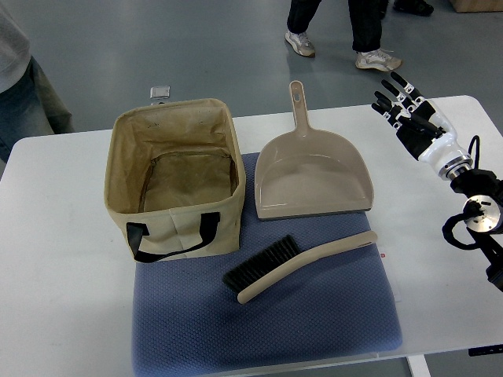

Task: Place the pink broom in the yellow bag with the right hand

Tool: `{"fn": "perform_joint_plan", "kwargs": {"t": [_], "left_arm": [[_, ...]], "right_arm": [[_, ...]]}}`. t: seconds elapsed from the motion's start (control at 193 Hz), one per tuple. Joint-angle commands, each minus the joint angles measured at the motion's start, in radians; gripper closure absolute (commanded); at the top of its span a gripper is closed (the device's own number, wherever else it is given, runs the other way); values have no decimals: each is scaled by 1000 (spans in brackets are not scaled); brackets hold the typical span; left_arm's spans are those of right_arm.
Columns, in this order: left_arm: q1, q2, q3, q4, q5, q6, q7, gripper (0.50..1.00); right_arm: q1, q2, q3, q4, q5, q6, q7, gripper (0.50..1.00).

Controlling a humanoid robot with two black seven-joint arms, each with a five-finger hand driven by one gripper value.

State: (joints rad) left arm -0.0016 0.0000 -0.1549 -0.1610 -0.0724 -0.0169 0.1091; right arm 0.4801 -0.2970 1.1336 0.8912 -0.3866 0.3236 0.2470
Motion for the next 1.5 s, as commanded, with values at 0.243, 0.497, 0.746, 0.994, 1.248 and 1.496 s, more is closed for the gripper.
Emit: {"fn": "perform_joint_plan", "kwargs": {"t": [0.243, 0.497, 0.746, 0.994, 1.248, 1.496], "left_arm": [[0, 0, 0, 0, -1, 0, -2, 500], [0, 0, 5, -3, 0, 0, -2, 500], [2, 0, 5, -2, 0, 0, -2, 500], [2, 0, 5, -2, 0, 0, -2, 500], [0, 0, 5, -2, 0, 0, -2, 500], [0, 0, 5, -2, 0, 0, -2, 500]], "right_arm": [[0, -1, 0, 0, 0, 2, 0, 570], [0, 1, -5, 0, 0, 6, 0, 570], [5, -1, -5, 2, 0, 8, 0, 570], [6, 1, 0, 2, -1, 6, 0, 570], [8, -1, 0, 3, 0, 8, 0, 570], [8, -10, 0, 3, 0, 8, 0, 570]]}}
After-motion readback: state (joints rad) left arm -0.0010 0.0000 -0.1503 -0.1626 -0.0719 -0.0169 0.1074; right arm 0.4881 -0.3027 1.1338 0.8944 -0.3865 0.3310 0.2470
